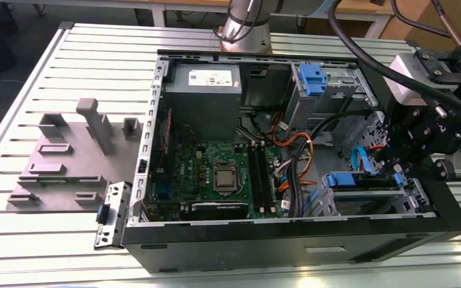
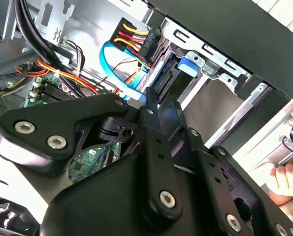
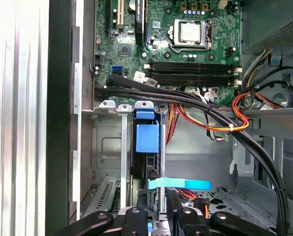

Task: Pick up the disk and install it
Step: 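Insert the first disk wire, then insert the second disk wire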

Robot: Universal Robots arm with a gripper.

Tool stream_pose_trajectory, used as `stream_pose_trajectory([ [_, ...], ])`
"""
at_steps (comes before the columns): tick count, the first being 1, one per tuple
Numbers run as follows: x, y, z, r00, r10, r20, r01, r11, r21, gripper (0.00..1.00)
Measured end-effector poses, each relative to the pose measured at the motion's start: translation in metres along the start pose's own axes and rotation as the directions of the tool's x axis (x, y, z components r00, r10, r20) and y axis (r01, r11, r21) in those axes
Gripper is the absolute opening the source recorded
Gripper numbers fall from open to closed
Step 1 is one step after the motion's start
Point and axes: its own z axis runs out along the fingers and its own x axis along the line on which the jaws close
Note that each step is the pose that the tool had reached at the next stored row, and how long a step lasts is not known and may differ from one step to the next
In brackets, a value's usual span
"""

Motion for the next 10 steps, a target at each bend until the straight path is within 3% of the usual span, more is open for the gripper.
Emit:
stream_pose_trajectory([
  [3,-0.0001,-0.0001,-0.0016,1.0000,0.000,0.0001,0.000,1.0000,-0.0001,0.30],
  [5,-0.0004,0.0000,-0.0063,1.0000,0.000,0.0000,0.000,1.0000,0.0000,0.30],
  [10,-0.0004,0.0000,-0.0066,1.0000,0.000,0.0000,0.000,1.0000,0.0000,0.30],
])
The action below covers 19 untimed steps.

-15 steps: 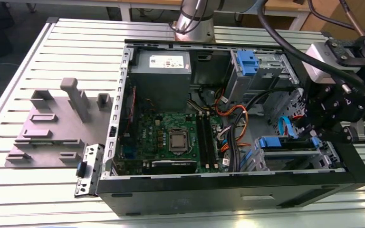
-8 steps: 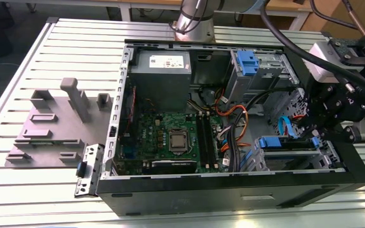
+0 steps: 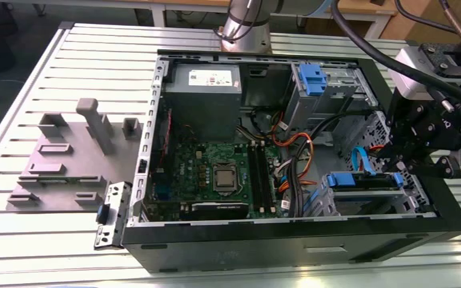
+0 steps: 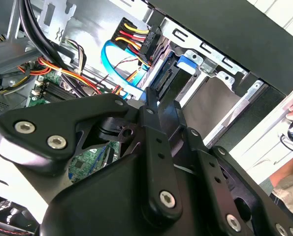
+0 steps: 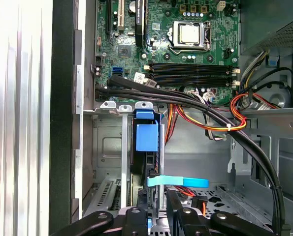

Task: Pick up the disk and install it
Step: 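Insert the second disk wire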

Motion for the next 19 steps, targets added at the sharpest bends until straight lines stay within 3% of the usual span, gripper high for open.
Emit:
stream_pose_trajectory([
  [5,0.0000,0.0000,-0.0003,1.0000,0.000,0.0000,0.000,1.0000,0.0000,0.30],
  [12,-0.0006,0.0000,-0.0054,1.0000,0.000,0.0003,0.000,1.0000,0.0000,0.30],
  [19,-0.0128,0.0000,-0.0039,1.0000,0.000,0.0000,0.000,1.0000,0.0000,0.30],
])
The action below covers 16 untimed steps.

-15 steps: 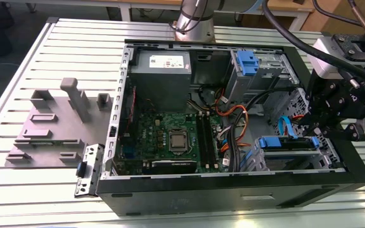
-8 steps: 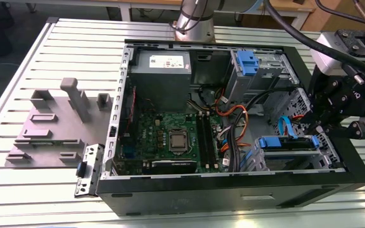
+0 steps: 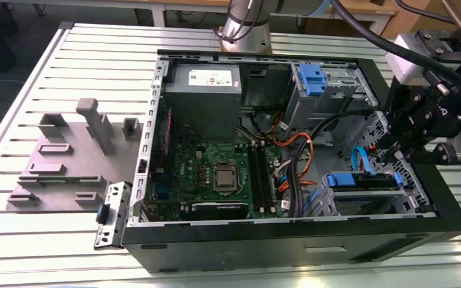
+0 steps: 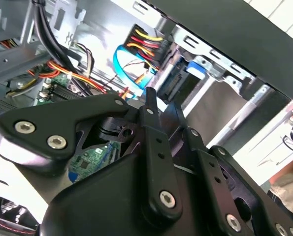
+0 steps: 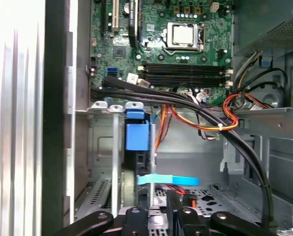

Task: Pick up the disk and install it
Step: 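Insert the second disk wire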

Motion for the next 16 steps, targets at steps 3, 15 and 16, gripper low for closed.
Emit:
stream_pose_trajectory([
  [3,-0.0053,-0.0002,0.0017,1.0000,0.000,-0.0001,0.000,1.0000,0.0000,0.30],
  [15,-0.0185,-0.0198,0.0063,1.0000,0.000,-0.0002,0.000,1.0000,0.0000,0.30],
  [16,-0.0185,-0.0221,0.0064,1.0000,0.000,-0.0002,0.000,1.0000,0.0000,0.30],
])
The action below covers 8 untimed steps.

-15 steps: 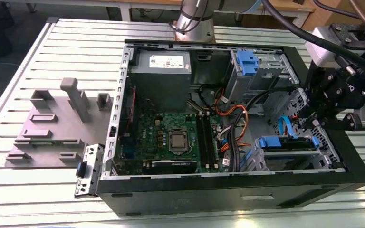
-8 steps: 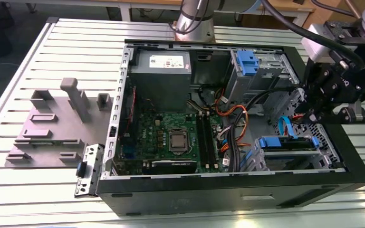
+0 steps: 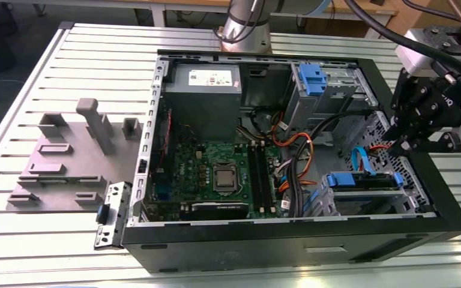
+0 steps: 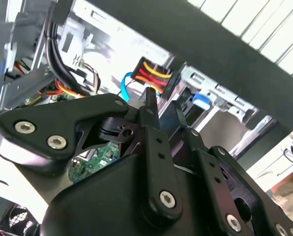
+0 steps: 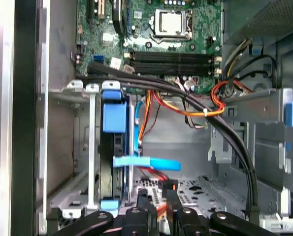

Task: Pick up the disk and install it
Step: 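Insert the second disk wire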

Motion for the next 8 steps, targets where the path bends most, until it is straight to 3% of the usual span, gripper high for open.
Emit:
stream_pose_trajectory([
  [6,0.0001,-0.0118,0.0012,1.0000,0.000,0.0001,0.000,1.0000,0.0000,0.30],
  [8,0.0006,-0.0130,0.0027,1.0000,0.000,0.0002,0.000,1.0000,0.0000,0.30],
])
